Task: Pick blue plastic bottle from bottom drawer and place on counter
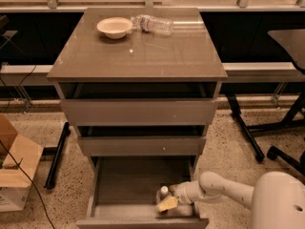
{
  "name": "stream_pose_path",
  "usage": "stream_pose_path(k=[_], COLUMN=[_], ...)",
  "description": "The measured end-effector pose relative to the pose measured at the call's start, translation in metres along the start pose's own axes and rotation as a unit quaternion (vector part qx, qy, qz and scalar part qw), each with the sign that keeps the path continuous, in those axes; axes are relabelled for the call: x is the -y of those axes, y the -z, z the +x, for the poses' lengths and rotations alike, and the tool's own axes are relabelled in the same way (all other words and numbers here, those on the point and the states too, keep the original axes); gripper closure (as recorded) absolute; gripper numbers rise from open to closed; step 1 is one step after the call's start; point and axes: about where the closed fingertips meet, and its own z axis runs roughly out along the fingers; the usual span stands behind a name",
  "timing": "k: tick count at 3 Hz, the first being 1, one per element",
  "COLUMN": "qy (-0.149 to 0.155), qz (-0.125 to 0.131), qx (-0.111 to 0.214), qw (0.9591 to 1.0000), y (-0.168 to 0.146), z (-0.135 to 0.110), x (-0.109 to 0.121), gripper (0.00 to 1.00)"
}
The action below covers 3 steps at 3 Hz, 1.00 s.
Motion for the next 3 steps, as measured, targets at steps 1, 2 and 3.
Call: stream_pose_path(k=[1,2,3], qy=[-0.007,-0.008,-0.003], qz=[-0.019,-0.036,-0.039], qx=[0.023,0.040,0.056], qw=[0.9995,0.9985,0.9977], y=[-0.020,-0.034,-0.033], z=[-0.001,-0.007,-0.020], x=[0.009,0.010,0.005], gripper=[0.41,0.64,0.87])
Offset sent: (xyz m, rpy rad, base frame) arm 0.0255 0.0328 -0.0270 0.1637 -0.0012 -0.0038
